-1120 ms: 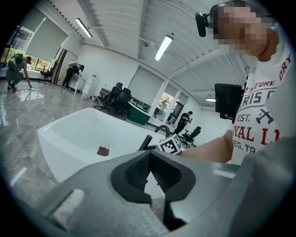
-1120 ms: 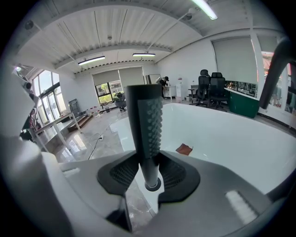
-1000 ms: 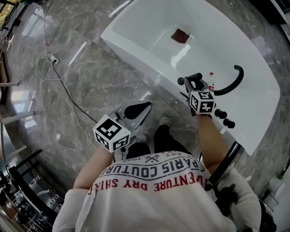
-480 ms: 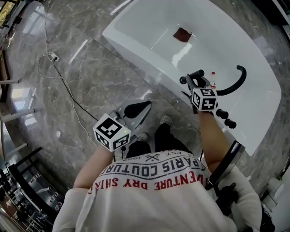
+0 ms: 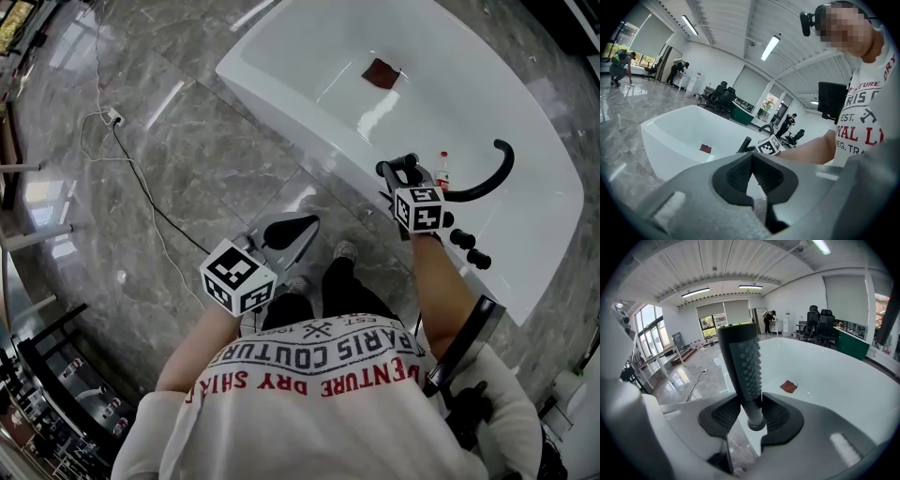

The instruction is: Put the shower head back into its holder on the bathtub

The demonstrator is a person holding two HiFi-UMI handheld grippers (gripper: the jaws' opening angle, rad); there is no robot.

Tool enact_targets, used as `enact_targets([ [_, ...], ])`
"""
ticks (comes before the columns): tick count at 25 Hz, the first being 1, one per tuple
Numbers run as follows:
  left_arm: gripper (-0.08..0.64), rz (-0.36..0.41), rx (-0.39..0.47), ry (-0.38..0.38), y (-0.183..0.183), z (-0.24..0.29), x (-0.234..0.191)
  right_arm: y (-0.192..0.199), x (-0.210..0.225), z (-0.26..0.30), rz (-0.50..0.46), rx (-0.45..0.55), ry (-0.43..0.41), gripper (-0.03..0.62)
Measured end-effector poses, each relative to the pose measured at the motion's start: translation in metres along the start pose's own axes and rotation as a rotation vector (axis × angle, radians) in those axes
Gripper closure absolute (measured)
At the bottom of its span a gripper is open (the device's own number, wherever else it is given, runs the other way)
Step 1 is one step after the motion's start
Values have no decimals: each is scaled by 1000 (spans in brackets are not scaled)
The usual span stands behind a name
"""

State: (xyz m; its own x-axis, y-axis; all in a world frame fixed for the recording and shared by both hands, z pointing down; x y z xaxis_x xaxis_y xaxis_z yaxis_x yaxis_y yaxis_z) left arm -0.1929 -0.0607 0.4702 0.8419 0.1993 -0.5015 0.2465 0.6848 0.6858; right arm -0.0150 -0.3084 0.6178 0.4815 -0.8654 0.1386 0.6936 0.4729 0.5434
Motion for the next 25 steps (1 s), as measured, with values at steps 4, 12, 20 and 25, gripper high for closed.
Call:
enact_targets([
  [4,560,8,2,24,0,0,2,3,-2,-4,39,7,-11,456],
  [12,558,79,3,99,-5,-17,16,18,-31,-65,126,55,22,443],
  [20,560,250,-7,269,-2,-59,57,36,-150,-204,237,331,-147,591],
  [25,560,320,-43,355,1,-86,95,38,-224,-290,121,383,-259,588],
])
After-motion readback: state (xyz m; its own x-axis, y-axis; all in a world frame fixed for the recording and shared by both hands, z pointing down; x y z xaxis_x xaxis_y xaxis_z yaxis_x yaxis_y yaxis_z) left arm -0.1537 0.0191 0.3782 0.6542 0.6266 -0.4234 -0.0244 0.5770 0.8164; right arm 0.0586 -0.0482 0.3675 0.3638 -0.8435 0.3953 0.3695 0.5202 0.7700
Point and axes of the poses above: the fingertips, and each gripper's own axes: z forward along the fingers, x to its right, y out of its underside, the point moved 10 cm from there along -z, backward along the fingers, and after that the axes turned 12 degrees about -x, right-handed, at the moved point
